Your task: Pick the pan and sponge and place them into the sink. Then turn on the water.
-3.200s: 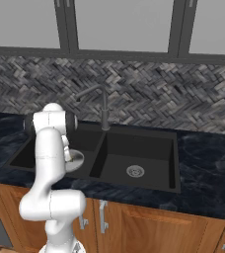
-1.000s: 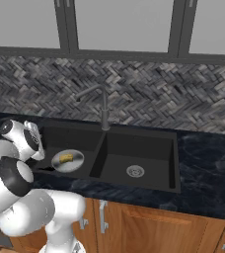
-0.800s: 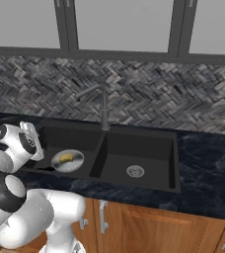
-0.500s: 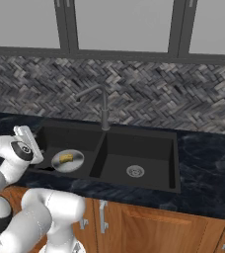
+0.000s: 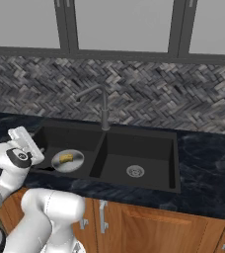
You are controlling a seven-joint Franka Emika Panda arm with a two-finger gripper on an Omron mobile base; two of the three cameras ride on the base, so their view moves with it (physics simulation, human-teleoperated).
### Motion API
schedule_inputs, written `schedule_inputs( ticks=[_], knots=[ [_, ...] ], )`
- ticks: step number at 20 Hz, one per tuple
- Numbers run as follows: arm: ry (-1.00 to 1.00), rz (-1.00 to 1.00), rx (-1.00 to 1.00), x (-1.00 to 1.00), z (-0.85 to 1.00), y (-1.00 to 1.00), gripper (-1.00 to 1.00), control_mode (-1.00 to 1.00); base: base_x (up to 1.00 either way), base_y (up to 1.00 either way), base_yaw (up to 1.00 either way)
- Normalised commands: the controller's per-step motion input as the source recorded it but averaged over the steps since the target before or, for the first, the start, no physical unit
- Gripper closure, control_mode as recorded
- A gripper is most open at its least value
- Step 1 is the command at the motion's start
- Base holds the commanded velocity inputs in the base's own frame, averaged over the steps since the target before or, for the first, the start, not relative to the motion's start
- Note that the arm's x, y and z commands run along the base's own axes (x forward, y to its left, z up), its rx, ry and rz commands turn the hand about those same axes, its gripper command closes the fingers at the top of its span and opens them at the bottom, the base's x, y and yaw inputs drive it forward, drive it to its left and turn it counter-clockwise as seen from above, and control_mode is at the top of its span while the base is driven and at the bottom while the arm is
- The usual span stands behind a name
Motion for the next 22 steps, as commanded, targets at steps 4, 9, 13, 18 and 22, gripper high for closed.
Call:
schedule_inputs(
  ticks=[4, 9, 13, 18, 22],
  knots=[
    [-0.13, 0.09, -0.01, -0.02, 0.29, -0.15, -1.0, -1.0, 0.0, 0.0, 0.0],
    [-0.14, 0.19, 0.0, 0.0, 0.1, -0.19, -1.0, -1.0, 0.0, 0.0, 0.0],
    [-0.06, 0.16, -0.05, -0.03, 0.24, -0.22, -1.0, -1.0, 0.0, 0.0, 0.0],
    [-0.02, 0.07, -0.12, -0.05, 0.26, -0.34, -1.0, -1.0, 0.0, 0.0, 0.0],
    [0.0, 0.01, -0.14, -0.03, 0.19, -0.37, -1.0, -1.0, 0.0, 0.0, 0.0]
  ],
)
